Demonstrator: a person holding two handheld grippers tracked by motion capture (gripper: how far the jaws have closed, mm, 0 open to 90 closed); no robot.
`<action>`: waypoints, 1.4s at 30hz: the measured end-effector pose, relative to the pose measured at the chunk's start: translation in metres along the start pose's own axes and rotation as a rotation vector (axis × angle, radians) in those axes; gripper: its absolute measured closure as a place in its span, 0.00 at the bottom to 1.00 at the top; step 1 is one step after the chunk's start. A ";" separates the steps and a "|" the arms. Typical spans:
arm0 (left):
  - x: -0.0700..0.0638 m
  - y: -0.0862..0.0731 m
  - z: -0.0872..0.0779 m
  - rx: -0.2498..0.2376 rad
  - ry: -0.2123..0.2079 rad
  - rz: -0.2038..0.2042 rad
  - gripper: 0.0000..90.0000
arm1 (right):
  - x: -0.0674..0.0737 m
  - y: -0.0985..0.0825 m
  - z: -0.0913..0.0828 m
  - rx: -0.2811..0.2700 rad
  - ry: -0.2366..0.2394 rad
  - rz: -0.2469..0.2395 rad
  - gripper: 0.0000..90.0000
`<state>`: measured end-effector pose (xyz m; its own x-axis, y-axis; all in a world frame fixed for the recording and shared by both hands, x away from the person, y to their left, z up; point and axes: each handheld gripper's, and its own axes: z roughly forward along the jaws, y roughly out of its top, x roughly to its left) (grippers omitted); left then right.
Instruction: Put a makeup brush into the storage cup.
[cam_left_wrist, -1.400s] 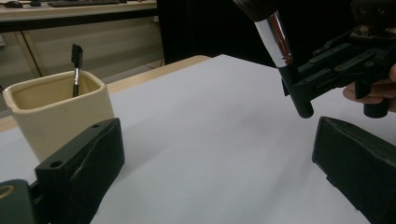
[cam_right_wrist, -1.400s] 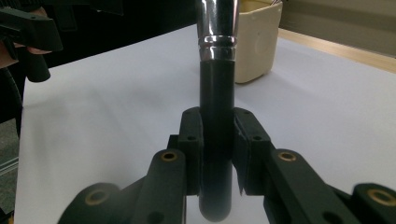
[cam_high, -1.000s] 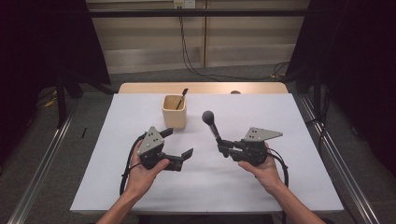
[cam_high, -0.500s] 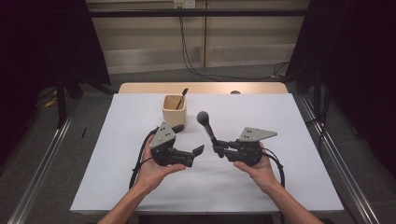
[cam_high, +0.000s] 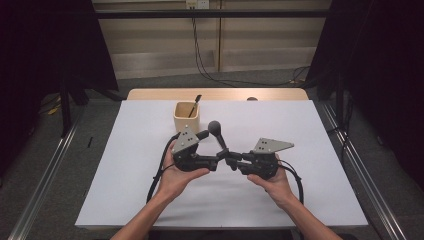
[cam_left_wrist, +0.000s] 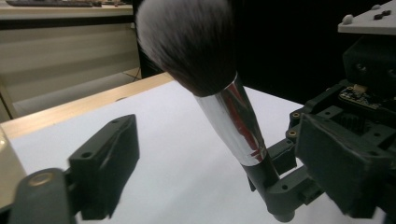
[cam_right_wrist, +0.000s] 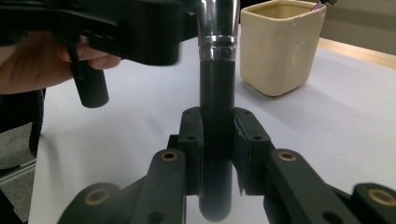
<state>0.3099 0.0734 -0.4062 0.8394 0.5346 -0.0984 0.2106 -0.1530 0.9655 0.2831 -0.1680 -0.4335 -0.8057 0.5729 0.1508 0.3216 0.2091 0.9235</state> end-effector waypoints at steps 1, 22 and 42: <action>0.000 0.000 0.001 0.001 -0.003 0.003 0.18 | 0.000 0.000 0.000 -0.001 0.003 0.000 0.83; 0.000 -0.002 0.003 0.007 -0.069 -0.097 0.70 | 0.003 -0.004 0.004 0.010 0.007 -0.002 0.83; -0.005 -0.001 0.003 0.019 -0.128 -0.110 0.78 | 0.005 -0.008 0.006 0.016 0.015 -0.002 0.83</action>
<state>0.3076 0.0683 -0.4073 0.8676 0.4388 -0.2340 0.3127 -0.1156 0.9428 0.2799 -0.1621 -0.4428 -0.8138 0.5602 0.1546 0.3277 0.2227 0.9182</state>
